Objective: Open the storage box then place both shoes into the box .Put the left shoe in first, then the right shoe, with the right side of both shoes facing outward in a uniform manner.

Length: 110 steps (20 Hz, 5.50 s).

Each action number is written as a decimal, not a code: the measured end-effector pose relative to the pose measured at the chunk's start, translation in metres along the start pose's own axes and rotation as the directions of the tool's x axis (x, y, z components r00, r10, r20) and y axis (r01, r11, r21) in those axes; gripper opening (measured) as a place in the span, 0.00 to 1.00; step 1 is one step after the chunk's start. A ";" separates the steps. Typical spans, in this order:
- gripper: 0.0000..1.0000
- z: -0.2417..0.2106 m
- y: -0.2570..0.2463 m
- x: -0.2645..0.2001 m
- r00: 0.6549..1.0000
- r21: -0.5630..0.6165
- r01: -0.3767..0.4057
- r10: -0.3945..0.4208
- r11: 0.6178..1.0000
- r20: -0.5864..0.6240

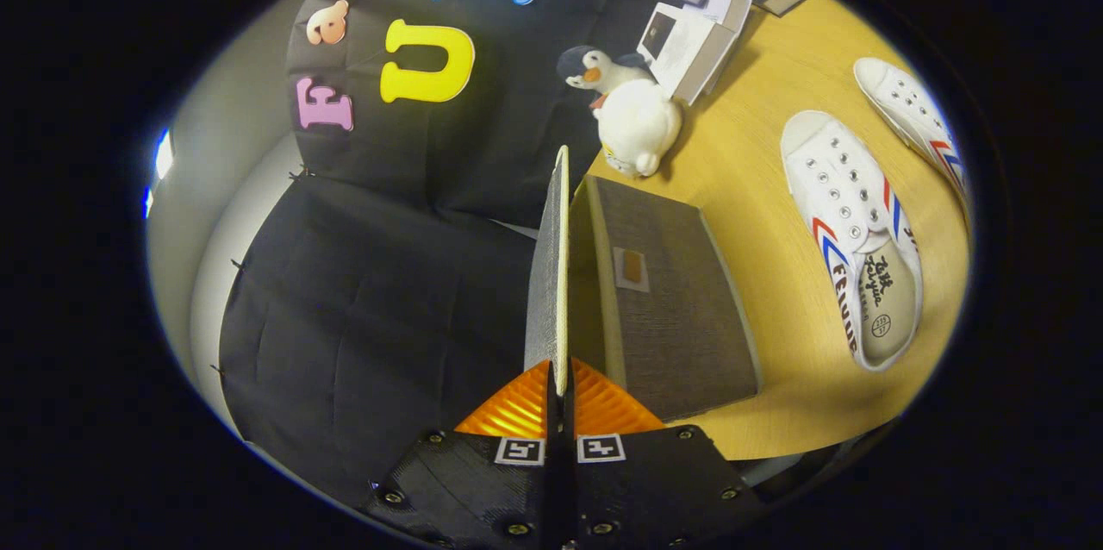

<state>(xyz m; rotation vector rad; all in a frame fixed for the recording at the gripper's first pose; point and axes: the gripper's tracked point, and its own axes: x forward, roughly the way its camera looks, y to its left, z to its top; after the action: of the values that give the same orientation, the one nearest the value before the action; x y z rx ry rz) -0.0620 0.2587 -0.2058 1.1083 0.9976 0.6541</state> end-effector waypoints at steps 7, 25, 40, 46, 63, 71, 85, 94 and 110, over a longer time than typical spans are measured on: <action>0.00 0.003 0.075 0.010 0.998 -0.117 -0.058 0.056 0.991 -0.019; 0.00 -0.076 0.179 0.099 0.994 -0.483 -0.083 0.040 0.872 -0.099; 0.97 -0.057 0.166 0.110 0.999 -0.705 0.044 -0.033 0.708 0.029; 0.97 -0.005 0.136 0.077 0.985 -0.736 0.170 -0.100 0.656 0.139; 0.98 0.120 0.007 -0.019 0.877 -0.658 0.480 -0.305 0.581 0.370; 0.98 0.136 -0.081 -0.038 0.826 -0.562 0.563 -0.446 0.607 0.346; 0.98 0.116 -0.198 -0.049 0.748 -0.474 0.634 -0.642 0.612 0.171; 0.84 0.101 -0.239 -0.055 0.691 -0.402 0.680 -0.720 0.614 0.070; 0.09 0.098 -0.245 -0.042 0.709 -0.227 0.687 -0.705 0.691 0.000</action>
<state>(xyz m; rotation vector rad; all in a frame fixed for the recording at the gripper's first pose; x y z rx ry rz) -0.0018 0.0990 -0.4110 0.4348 1.2906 0.1663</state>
